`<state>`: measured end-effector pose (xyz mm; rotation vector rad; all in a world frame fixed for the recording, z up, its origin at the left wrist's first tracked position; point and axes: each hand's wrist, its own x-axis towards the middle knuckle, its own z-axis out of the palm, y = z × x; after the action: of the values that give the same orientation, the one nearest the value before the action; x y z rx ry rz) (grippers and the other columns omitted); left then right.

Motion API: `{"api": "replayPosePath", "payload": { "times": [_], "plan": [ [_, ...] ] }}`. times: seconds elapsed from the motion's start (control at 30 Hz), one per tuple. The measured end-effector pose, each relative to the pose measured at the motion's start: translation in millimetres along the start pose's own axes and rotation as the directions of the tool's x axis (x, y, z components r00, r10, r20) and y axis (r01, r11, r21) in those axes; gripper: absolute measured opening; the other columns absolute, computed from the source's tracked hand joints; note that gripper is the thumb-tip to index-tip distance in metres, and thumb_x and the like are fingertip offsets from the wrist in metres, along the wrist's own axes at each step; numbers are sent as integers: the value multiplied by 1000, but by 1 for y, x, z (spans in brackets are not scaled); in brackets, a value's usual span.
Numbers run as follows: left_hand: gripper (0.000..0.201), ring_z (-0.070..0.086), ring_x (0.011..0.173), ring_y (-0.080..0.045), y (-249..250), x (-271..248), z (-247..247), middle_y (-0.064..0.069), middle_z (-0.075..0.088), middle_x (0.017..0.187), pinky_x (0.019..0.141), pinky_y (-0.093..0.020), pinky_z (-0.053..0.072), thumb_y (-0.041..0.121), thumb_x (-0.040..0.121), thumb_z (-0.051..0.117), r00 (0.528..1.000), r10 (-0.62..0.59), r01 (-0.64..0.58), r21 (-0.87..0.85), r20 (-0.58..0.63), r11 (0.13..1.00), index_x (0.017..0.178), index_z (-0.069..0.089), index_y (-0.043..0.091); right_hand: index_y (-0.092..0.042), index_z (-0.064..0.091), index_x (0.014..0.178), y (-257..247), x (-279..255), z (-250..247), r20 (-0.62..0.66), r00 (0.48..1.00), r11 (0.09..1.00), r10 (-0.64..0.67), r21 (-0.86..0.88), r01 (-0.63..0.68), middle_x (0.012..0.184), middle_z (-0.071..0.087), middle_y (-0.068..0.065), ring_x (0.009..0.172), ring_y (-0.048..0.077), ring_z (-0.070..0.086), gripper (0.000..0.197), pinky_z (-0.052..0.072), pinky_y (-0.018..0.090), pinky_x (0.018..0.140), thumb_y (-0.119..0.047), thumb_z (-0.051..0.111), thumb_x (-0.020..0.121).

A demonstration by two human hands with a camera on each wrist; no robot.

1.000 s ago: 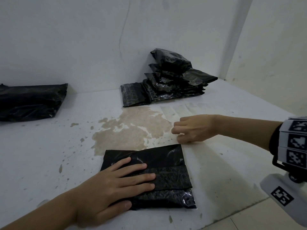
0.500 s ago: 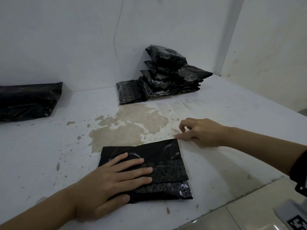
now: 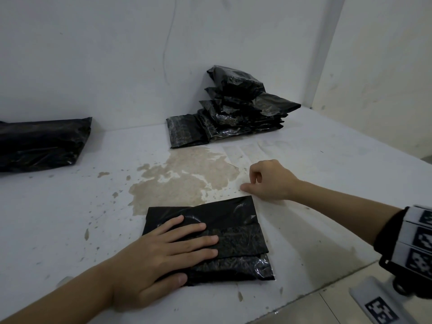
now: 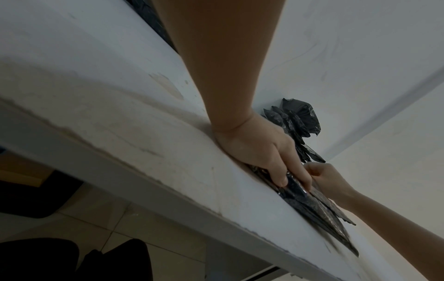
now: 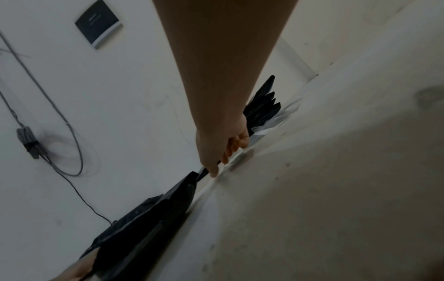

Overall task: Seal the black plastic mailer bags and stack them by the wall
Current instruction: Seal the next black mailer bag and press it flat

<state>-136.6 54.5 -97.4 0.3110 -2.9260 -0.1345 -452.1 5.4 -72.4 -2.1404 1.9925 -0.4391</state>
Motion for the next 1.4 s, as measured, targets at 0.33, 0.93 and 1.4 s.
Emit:
{"api": "replayPosePath", "payload": {
  "times": [0.33, 0.93, 1.4],
  "plan": [
    [49, 17, 146, -16, 0, -1, 1, 14, 23, 156, 113, -43, 14, 33, 100, 32, 1000, -3, 3, -2, -17, 1000, 149, 29, 28, -19, 52, 71, -11, 1, 1, 21, 988, 989, 150, 1, -150, 84, 58, 0, 81, 21, 59, 21, 49, 32, 70, -29, 64, 85],
    [49, 15, 147, -15, 1, -1, 3, 15, 22, 157, 113, -43, 13, 36, 102, 26, 1000, -14, 13, -8, -19, 1000, 150, 27, 29, -13, 32, 67, -40, 1, -8, 231, 965, 913, 125, -407, -21, 72, 39, 2, 72, 23, 48, 28, 36, 30, 61, -15, 48, 90],
    [49, 15, 147, -15, 0, -1, 4, 16, 22, 157, 113, -44, 12, 34, 101, 29, 1000, -23, 23, -14, -20, 1000, 149, 29, 29, -6, 56, 79, -15, -8, -8, 153, 980, 986, 131, -124, -113, 84, 65, 11, 81, 27, 60, 37, 47, 36, 70, -41, 56, 92]
  ]
}}
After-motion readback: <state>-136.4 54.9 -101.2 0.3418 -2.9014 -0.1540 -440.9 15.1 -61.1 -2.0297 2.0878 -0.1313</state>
